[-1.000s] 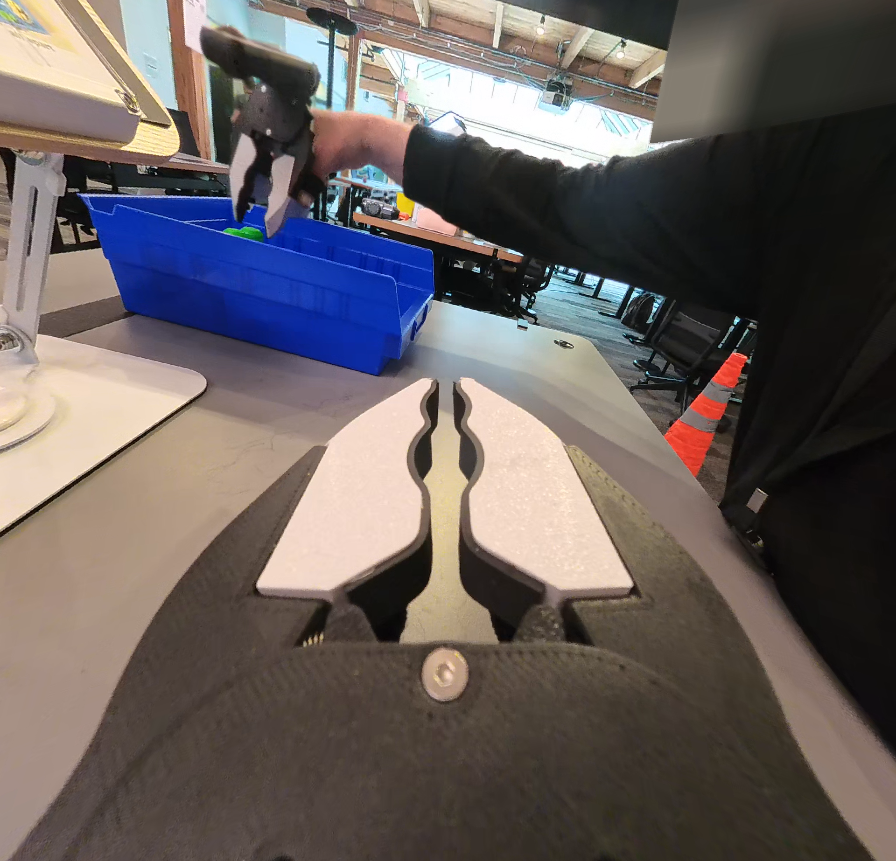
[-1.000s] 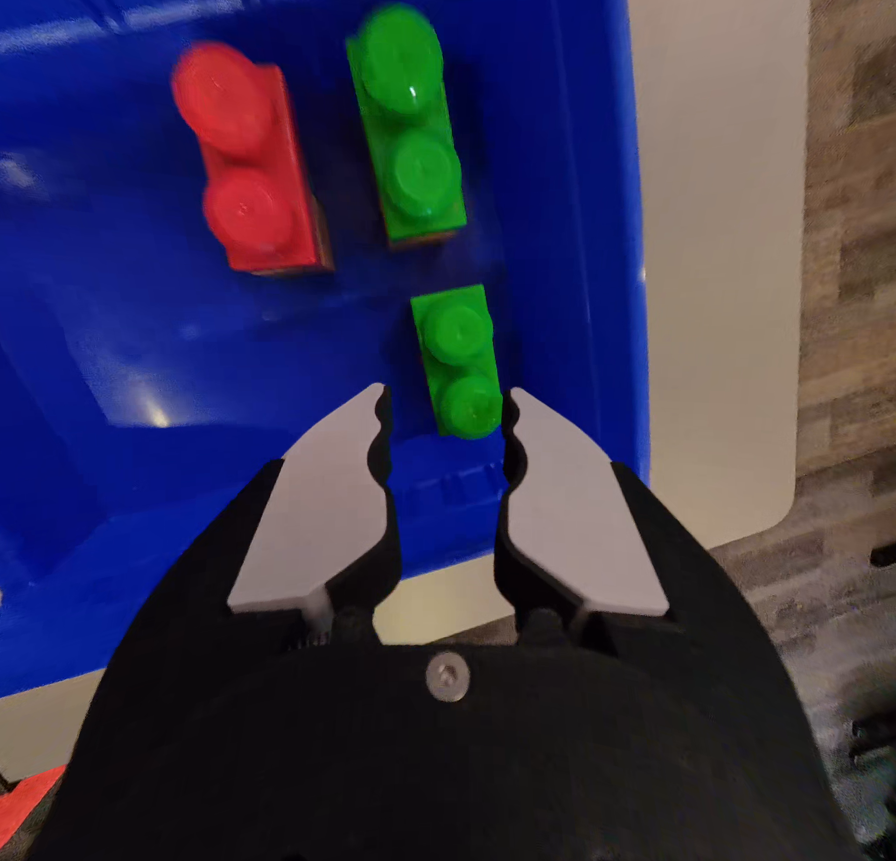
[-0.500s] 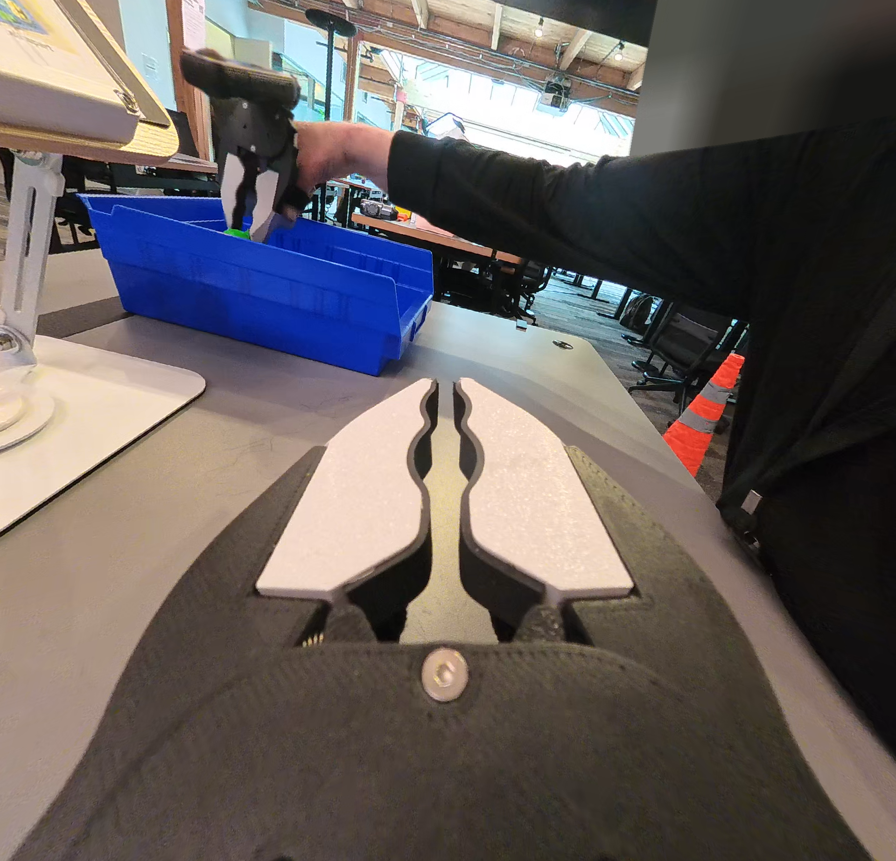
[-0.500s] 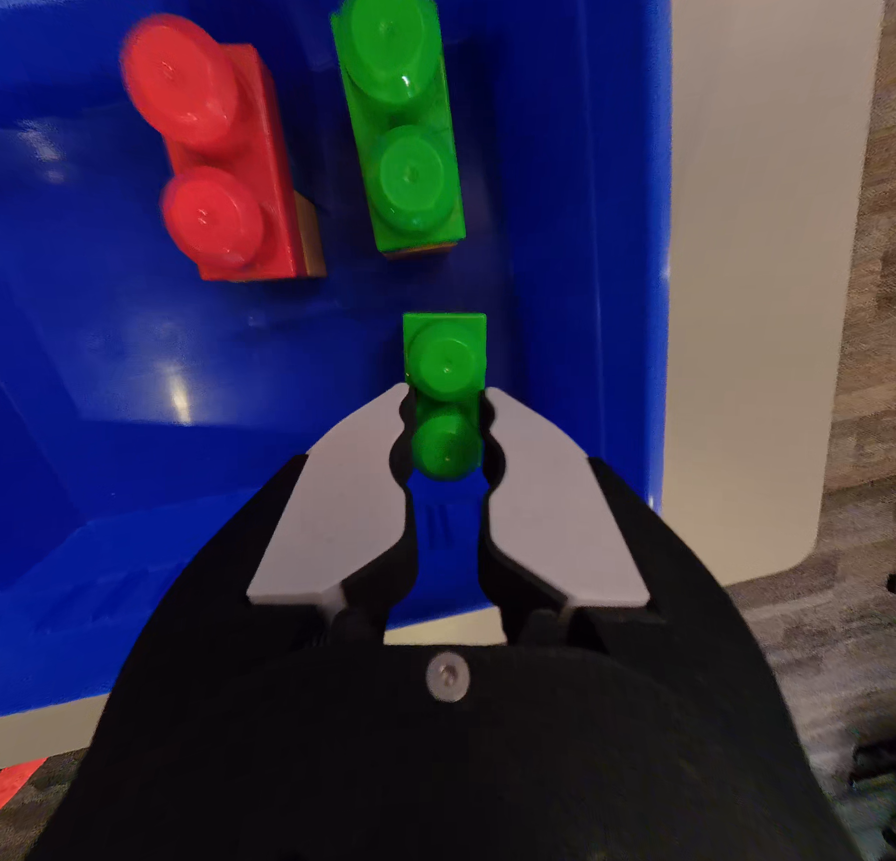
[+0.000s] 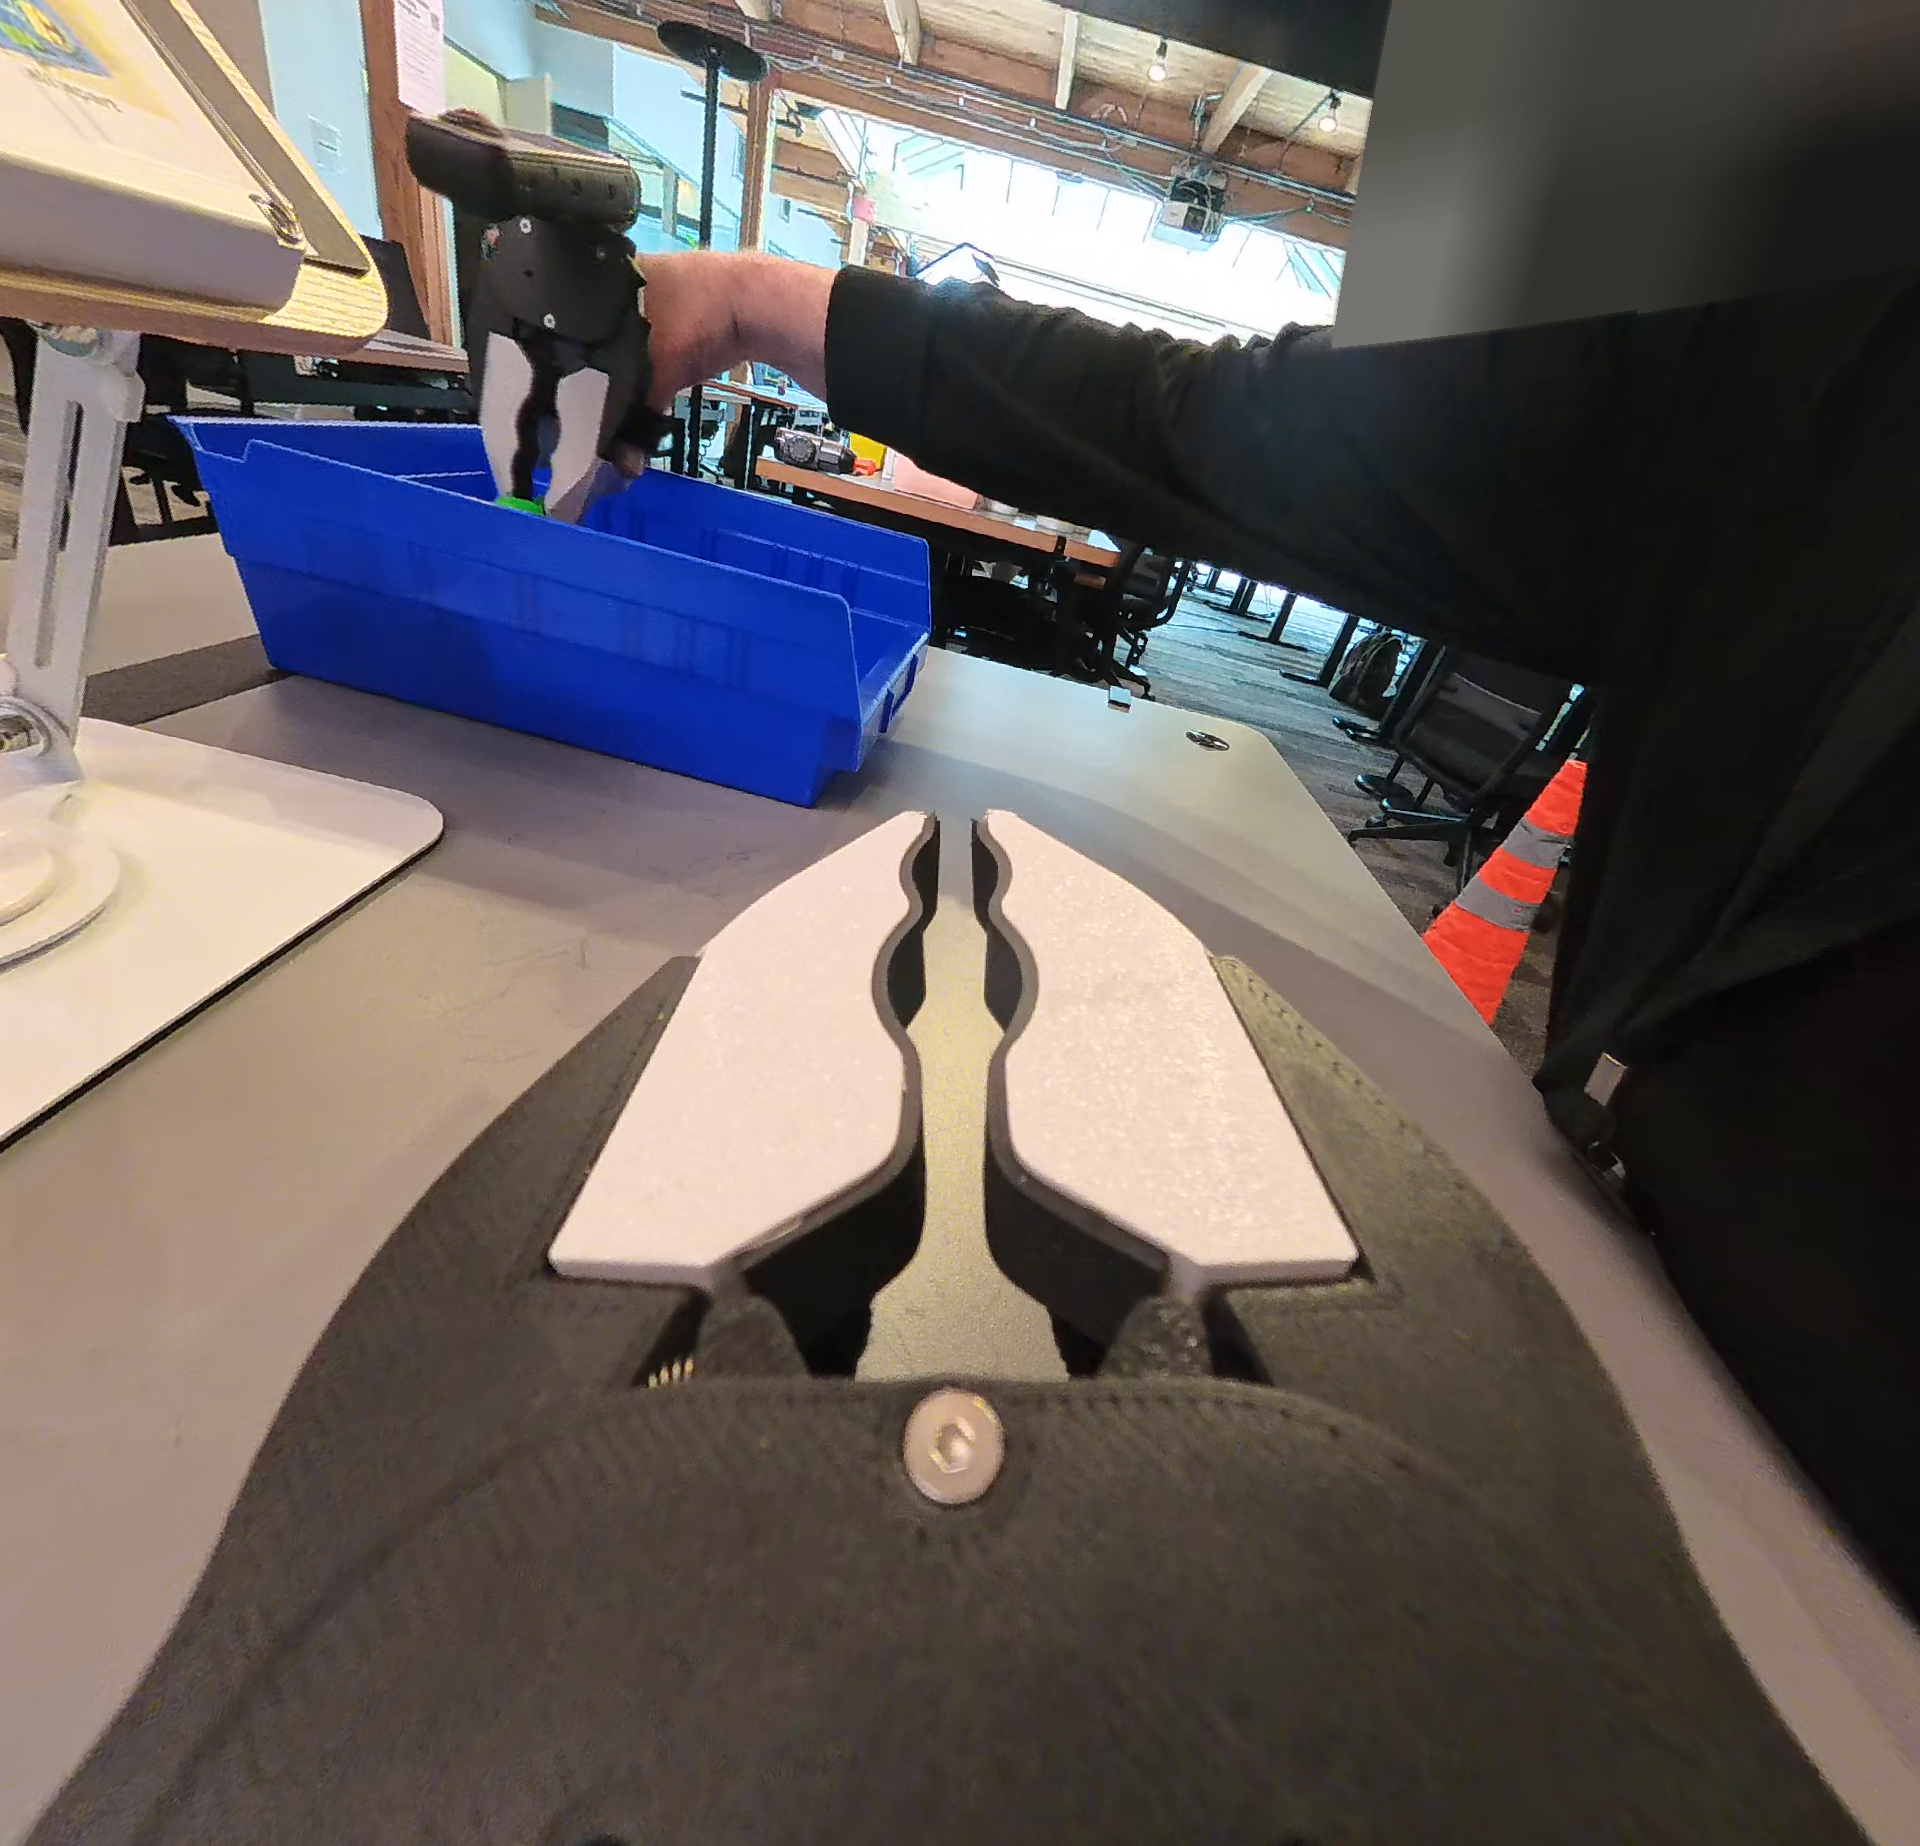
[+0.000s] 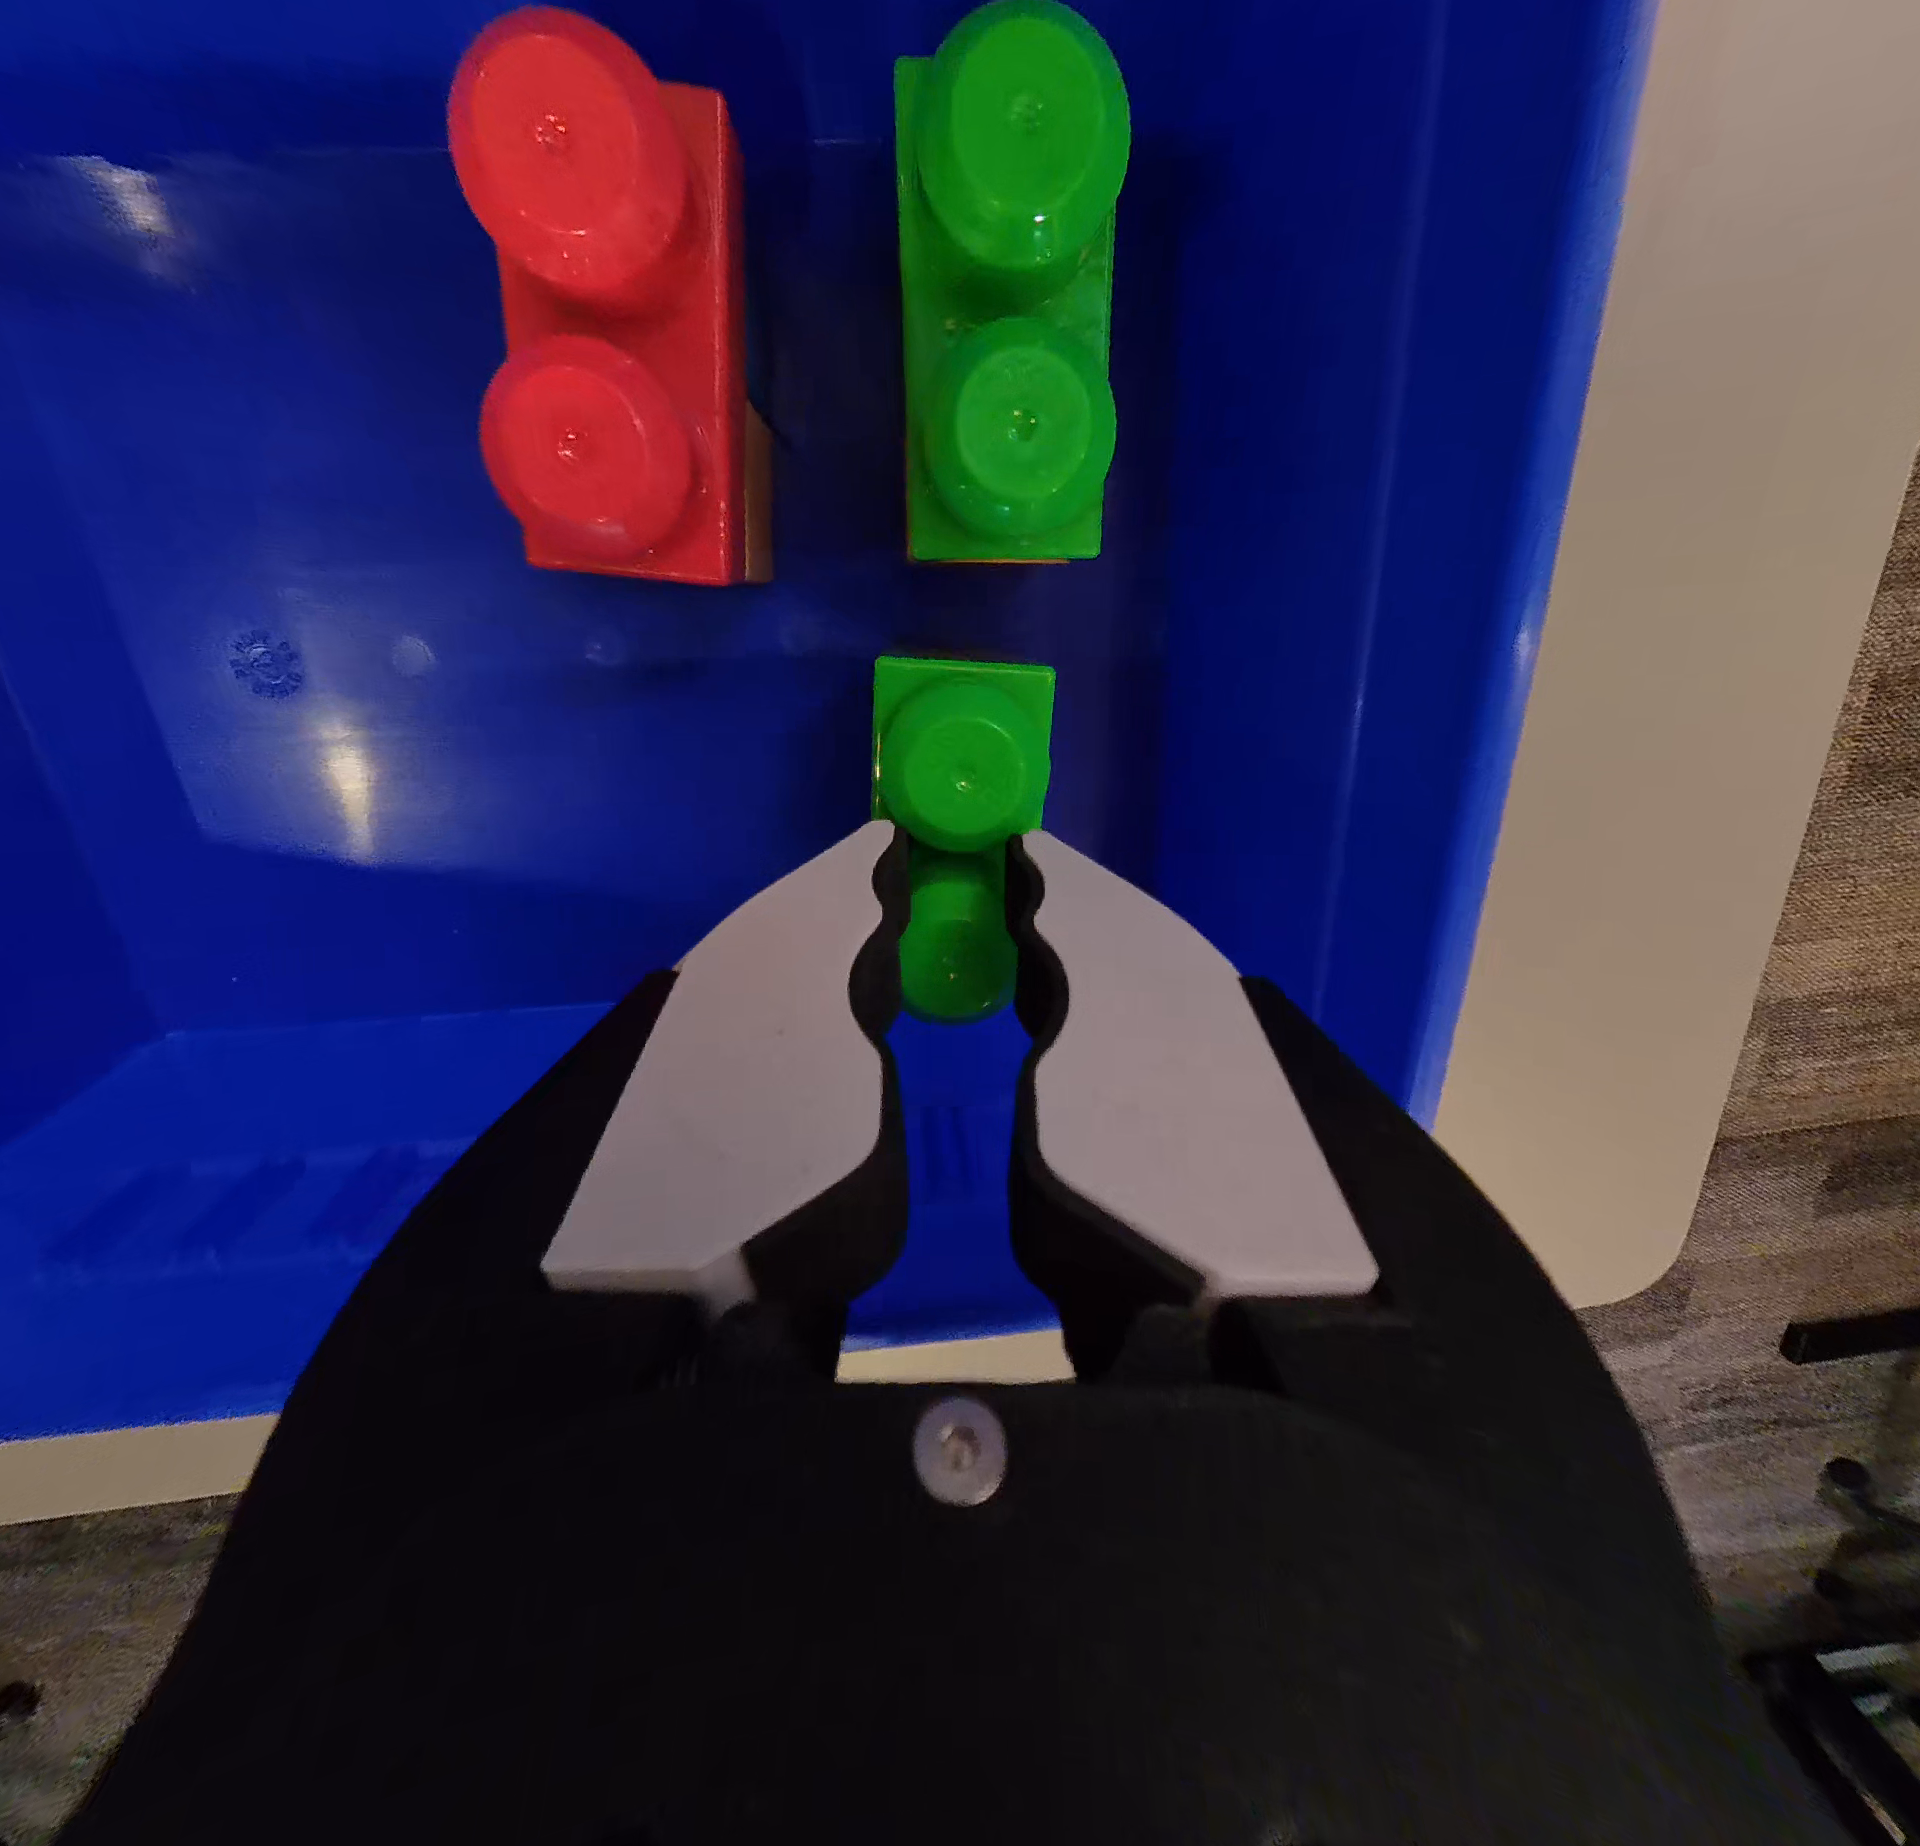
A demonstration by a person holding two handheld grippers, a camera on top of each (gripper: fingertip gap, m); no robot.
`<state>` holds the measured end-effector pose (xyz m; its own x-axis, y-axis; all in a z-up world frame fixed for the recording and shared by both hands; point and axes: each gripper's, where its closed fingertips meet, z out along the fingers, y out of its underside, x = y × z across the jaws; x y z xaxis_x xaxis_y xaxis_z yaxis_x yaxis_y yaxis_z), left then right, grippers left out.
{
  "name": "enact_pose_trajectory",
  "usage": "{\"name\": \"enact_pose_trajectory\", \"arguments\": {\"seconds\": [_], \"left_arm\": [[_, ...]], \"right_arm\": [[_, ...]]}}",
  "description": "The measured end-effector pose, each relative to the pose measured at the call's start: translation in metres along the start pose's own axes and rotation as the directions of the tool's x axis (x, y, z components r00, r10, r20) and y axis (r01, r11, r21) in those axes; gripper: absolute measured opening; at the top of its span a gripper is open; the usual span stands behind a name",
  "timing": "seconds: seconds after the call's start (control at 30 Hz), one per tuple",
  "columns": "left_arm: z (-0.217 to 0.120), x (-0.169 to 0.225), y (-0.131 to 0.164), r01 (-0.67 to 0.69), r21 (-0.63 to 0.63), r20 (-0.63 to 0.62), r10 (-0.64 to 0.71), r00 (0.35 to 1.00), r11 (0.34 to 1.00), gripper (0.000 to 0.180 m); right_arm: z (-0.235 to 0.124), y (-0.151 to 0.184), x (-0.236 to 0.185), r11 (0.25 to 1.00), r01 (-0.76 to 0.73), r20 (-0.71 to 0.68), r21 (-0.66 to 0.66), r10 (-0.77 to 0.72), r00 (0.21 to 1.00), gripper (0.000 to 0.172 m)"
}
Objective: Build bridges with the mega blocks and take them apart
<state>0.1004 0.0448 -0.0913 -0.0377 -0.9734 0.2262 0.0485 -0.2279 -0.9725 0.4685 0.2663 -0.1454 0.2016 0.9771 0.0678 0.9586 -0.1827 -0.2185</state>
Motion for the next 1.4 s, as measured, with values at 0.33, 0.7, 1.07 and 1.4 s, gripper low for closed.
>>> {"name": "enact_pose_trajectory", "arguments": {"seconds": [0.33,0.7,1.07,1.4], "left_arm": [[0.000,0.000,0.000,-0.005,-0.001,-0.002,0.005,1.000,1.000,0.006],[-0.022,0.012,-0.033,-0.137,0.029,0.110,0.134,0.985,0.990,0.006],[-0.171,-0.095,-0.099,-0.243,-0.488,0.522,0.503,0.688,0.839,0.024],[-0.217,-0.189,0.003,0.219,-0.821,0.464,0.394,0.794,0.527,0.032]], "right_arm": [[-0.046,-0.008,-0.005,0.993,-0.055,-0.157,0.102,0.071,0.985,0.043],[-0.128,-0.134,-0.153,0.879,0.083,-0.352,0.469,0.099,0.931,0.000],[-0.051,-0.300,-0.285,0.605,0.061,-0.092,0.794,0.021,0.996,0.000],[0.037,-0.316,-0.290,0.560,-0.003,-0.009,0.828,0.019,1.000,0.000]]}}
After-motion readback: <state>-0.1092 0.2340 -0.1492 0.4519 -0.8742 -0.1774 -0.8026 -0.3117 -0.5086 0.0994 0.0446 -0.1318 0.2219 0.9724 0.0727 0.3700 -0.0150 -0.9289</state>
